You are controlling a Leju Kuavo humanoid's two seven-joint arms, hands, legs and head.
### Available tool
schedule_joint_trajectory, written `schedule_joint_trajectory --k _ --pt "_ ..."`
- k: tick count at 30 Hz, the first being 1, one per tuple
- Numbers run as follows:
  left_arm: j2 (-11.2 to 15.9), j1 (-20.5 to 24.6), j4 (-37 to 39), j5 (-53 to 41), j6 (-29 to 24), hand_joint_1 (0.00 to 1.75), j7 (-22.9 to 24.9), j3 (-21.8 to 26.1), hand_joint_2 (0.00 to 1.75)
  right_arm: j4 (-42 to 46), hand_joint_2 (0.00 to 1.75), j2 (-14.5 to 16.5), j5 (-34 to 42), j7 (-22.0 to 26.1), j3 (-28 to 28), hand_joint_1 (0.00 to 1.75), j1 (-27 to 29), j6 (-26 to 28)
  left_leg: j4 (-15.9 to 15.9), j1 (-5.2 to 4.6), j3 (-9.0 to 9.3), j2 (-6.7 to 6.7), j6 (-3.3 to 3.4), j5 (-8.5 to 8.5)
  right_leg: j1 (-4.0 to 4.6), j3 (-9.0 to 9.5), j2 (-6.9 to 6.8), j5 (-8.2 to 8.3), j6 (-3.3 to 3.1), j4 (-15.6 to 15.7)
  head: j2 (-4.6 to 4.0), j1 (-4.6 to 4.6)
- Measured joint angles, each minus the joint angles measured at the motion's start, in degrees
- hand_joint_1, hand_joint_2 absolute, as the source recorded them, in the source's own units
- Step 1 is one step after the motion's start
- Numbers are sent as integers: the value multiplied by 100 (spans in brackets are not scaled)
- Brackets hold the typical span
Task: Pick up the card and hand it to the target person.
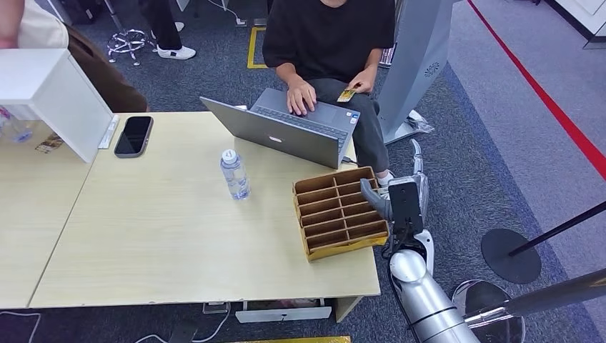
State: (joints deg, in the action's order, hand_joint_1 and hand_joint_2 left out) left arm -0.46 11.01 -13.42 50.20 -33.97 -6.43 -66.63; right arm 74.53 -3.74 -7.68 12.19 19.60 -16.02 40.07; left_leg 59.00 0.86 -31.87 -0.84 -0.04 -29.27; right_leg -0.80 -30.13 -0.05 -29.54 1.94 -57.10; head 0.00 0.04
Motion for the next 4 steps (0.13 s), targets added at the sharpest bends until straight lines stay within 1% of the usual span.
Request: schedule_joint_trajectory --k 4 --pt "0 -2 0 17 -10 0 -2 1 0 0 175 70 132 99 12 0 78 -3 0 0 0 0 0 0 0 0 0 0 0 0 0 0"
